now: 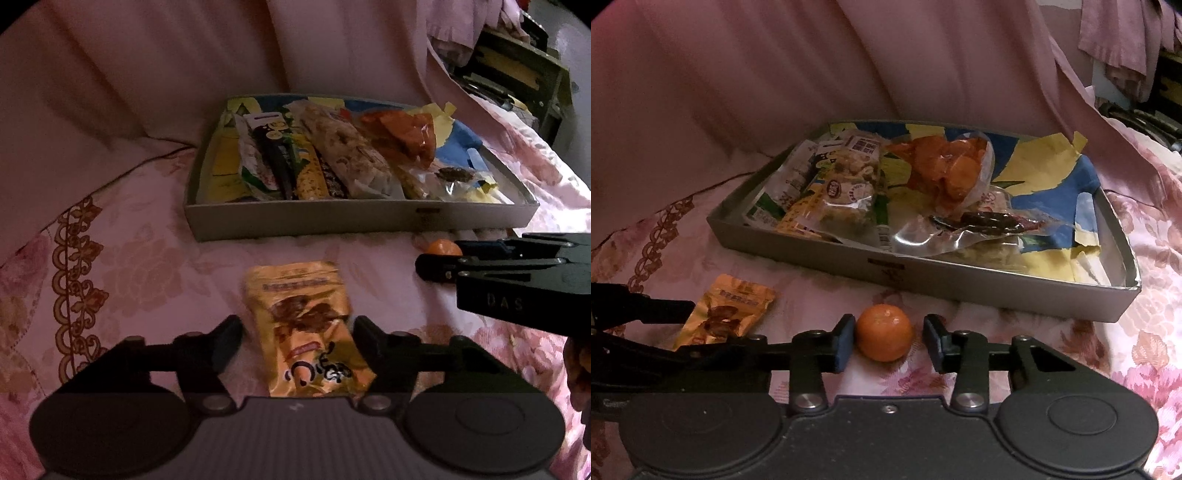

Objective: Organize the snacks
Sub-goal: 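Close the left tool on the gold snack bag while the right tool grasps the mandarin, then lift the gold snack bag and mandarin and carry them over the tray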

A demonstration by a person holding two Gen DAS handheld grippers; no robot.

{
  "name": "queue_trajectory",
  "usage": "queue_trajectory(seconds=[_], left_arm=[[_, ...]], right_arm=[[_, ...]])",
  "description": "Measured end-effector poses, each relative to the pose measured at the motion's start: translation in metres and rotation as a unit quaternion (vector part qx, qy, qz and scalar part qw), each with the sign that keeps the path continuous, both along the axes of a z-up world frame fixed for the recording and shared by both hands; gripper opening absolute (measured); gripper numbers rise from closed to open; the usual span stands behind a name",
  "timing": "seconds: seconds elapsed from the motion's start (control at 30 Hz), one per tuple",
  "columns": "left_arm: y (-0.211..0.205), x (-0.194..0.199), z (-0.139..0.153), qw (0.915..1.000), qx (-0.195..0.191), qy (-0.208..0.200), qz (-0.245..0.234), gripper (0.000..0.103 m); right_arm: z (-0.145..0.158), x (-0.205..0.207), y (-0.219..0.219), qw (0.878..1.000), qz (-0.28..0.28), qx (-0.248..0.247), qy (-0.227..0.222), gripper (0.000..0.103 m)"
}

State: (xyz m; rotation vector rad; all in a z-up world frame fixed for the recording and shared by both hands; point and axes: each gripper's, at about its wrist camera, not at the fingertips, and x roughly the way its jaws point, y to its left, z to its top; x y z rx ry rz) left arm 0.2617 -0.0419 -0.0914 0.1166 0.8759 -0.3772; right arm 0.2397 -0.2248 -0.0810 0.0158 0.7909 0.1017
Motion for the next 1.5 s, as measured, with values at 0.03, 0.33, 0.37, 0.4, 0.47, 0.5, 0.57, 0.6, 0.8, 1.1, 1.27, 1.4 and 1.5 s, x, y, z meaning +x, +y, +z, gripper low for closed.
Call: queue_trajectory(seconds=[0.03,0.33,0.37,0.4,0.47,0.5,0.57,0.6,0.8,1.1,1.27,1.4,1.5], left_arm=[[0.000,0.000,0.000,1.0000,0.002,0.000,-0.002,0.061],[0.007,0.004,0.004,0.9996,-0.020,0.018,0.011,0.051],[0.008,0.004,0.004,0.9996,-0.020,0.019,0.012,0.051],[0.008,0.005,0.004,0.9995,-0.020,0.020,0.013,0.050],[0.008,0.006,0.005,0.9993,-0.022,0.024,0.020,0.049],[0.008,0.006,0.006,0.9991,-0.024,0.027,0.023,0.049],[0.010,0.007,0.006,0.9987,-0.028,0.032,0.030,0.048],[0.010,0.007,0.007,0.9985,-0.029,0.034,0.032,0.048],[0.012,0.008,0.007,0.9980,-0.030,0.041,0.038,0.048],[0.018,0.003,0.012,0.9957,-0.037,0.061,0.060,0.046],[0.028,-0.007,0.017,0.9923,-0.053,0.080,0.079,0.046],[0.031,-0.017,0.021,0.9921,-0.047,0.078,0.086,0.046],[0.030,-0.025,0.025,0.9929,-0.042,0.071,0.086,0.046]], right_arm=[[0.000,0.000,0.001,1.000,0.001,-0.002,0.000,0.039],[0.001,-0.001,0.002,1.000,0.003,-0.004,0.000,0.037],[0.001,-0.001,0.002,1.000,0.004,-0.005,0.000,0.037],[0.001,-0.001,0.002,1.000,0.004,-0.006,0.000,0.037],[0.001,-0.002,0.002,1.000,0.005,-0.007,0.000,0.037],[0.002,-0.003,0.001,1.000,0.005,-0.007,0.000,0.037],[0.002,-0.003,0.001,1.000,0.004,-0.007,0.001,0.036],[0.002,-0.004,0.001,1.000,0.005,-0.007,0.002,0.036],[0.004,-0.009,0.002,1.000,0.006,-0.014,0.006,0.036],[0.010,-0.025,-0.002,1.000,-0.002,-0.006,0.010,0.036],[0.021,-0.040,-0.003,1.000,-0.004,-0.003,0.004,0.036],[0.031,-0.054,0.001,1.000,0.003,-0.003,-0.005,0.036],[0.038,-0.067,0.002,1.000,0.002,0.001,-0.010,0.036]])
